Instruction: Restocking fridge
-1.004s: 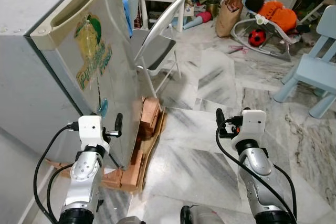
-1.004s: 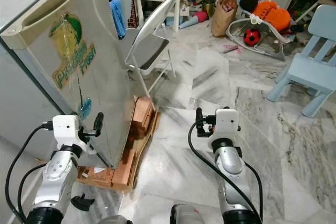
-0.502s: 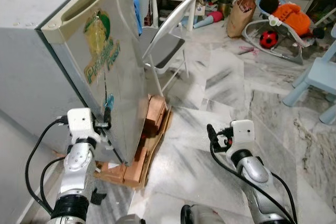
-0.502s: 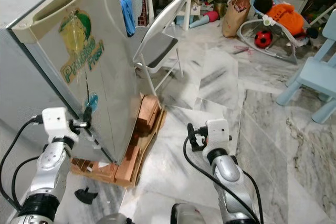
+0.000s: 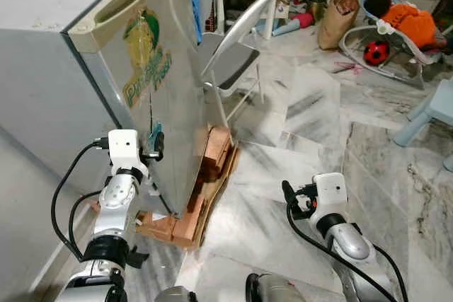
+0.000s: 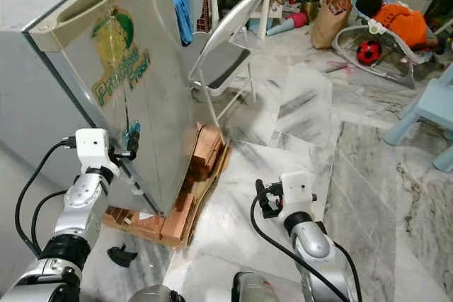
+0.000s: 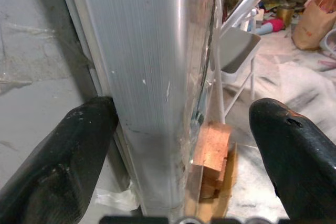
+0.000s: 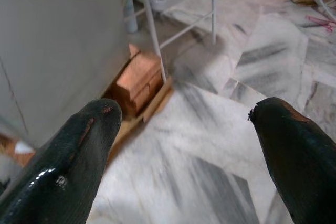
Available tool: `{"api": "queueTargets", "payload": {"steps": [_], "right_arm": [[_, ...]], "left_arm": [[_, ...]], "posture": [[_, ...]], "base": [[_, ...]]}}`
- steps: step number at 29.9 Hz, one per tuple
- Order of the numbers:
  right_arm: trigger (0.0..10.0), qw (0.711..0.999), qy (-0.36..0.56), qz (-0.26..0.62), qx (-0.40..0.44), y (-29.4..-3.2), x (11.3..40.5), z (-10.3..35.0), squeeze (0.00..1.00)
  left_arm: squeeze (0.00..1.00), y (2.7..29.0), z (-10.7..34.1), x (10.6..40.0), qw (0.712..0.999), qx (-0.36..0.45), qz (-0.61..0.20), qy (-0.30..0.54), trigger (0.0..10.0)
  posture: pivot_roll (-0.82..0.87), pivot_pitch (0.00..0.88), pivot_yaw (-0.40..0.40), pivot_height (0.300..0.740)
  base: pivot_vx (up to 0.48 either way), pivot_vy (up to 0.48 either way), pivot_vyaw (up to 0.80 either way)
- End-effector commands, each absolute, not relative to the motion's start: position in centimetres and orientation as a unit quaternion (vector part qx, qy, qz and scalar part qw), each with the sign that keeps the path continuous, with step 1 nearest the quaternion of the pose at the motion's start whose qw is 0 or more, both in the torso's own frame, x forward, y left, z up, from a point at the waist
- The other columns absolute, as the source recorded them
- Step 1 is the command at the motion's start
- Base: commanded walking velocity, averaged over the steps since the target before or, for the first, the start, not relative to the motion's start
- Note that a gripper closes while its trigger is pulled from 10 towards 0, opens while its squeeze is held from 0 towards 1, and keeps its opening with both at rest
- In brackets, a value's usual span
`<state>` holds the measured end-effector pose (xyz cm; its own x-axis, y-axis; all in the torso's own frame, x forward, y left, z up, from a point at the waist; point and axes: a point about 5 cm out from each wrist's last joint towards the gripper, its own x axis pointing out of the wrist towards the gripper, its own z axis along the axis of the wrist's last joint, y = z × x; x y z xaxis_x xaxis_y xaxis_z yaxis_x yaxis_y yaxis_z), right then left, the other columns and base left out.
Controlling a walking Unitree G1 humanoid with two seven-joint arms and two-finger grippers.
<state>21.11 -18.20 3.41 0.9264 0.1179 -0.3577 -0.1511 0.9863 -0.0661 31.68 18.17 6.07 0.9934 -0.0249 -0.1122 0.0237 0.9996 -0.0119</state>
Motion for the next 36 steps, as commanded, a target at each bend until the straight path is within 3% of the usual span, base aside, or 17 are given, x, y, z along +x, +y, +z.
{"api": "queueTargets", "payload": {"steps": [1,2,3,4,7,9,10,13,16,19,21,26,30,36], "right_arm": [[10.0,0.979,0.188,0.066,-0.053,-18.5,20.5,3.3,0.00],[10.0,0.977,0.199,0.060,-0.056,-19.0,19.7,2.9,0.00],[10.0,0.977,0.199,0.060,-0.056,-19.0,19.7,2.9,0.00],[10.0,0.975,0.208,0.059,-0.057,-19.2,18.9,2.5,0.00],[10.0,0.973,0.217,0.061,-0.056,-19.3,17.9,2.1,0.00],[10.0,0.972,0.218,0.061,-0.056,-19.3,17.8,2.1,0.00],[10.0,0.973,0.215,0.060,-0.057,-19.2,17.9,2.1,0.00],[10.0,0.974,0.210,0.058,-0.058,-19.1,18.0,2.2,0.00],[10.0,0.976,0.202,0.053,-0.058,-18.9,18.3,2.3,0.00],[10.0,0.976,0.201,0.055,-0.057,-18.8,18.5,2.2,0.00],[10.0,0.976,0.201,0.056,-0.057,-18.7,18.6,2.2,0.00],[10.0,0.978,0.188,0.063,-0.058,-18.6,19.2,2.3,0.00],[10.0,0.984,0.159,0.044,-0.059,-18.9,20.0,3.1,0.00],[10.0,0.991,0.121,0.046,-0.044,-18.1,21.9,4.4,0.00]], "left_arm": [[0.00,16.8,7.8,32.8,0.999,-0.003,-0.046,0.025,10.0],[0.00,14.5,8.8,33.3,0.995,-0.005,-0.095,0.009,10.0],[0.00,14.5,8.8,33.3,0.995,-0.005,-0.095,0.009,10.0],[0.00,11.0,10.0,33.7,0.987,-0.018,-0.162,-0.009,10.0],[0.00,5.1,12.3,33.3,0.960,-0.049,-0.273,-0.040,10.0],[0.00,1.6,13.8,32.4,0.935,-0.054,-0.346,-0.063,10.0],[0.00,-3.1,15.7,30.2,0.891,-0.088,-0.438,-0.081,10.0],[0.00,-5.1,16.8,28.8,0.865,-0.112,-0.481,-0.090,10.0],[0.00,-4.9,16.6,28.9,0.867,-0.117,-0.477,-0.085,10.0],[0.00,-1.6,15.1,30.6,0.899,-0.099,-0.420,-0.069,10.0],[0.00,-0.8,14.9,30.9,0.906,-0.095,-0.408,-0.067,10.0],[0.00,4.2,14.3,32.2,0.943,-0.060,-0.321,-0.063,10.0],[0.00,6.8,13.3,32.2,0.959,-0.050,-0.274,-0.055,10.0],[0.00,10.1,11.3,30.7,0.975,-0.035,-0.216,-0.031,10.0]], "posture": [[-0.09,0.070,0.035,0.740],[-0.09,0.070,0.034,0.740],[-0.09,0.070,0.034,0.740],[-0.09,0.069,0.034,0.740],[-0.09,0.067,0.037,0.740],[-0.10,0.065,0.042,0.740],[-0.11,0.059,0.048,0.740],[-0.12,0.056,0.055,0.740],[-0.13,0.051,0.060,0.740],[-0.11,0.049,0.057,0.740],[-0.11,0.049,0.057,0.740],[-0.08,0.047,0.051,0.740],[-0.07,0.050,0.054,0.740],[-0.06,0.056,0.047,0.740]], "base": [[0.000,0.000,0.00],[0.000,0.000,0.00],[0.000,0.000,0.00],[0.000,0.000,0.00],[0.000,0.000,0.00],[0.000,0.000,0.00],[0.000,0.000,0.00],[0.000,0.000,0.00],[0.000,0.000,0.00],[0.000,0.000,0.00],[0.000,0.000,0.00],[0.000,0.000,0.00],[0.000,0.000,0.00],[0.084,-0.157,-0.73]]}}
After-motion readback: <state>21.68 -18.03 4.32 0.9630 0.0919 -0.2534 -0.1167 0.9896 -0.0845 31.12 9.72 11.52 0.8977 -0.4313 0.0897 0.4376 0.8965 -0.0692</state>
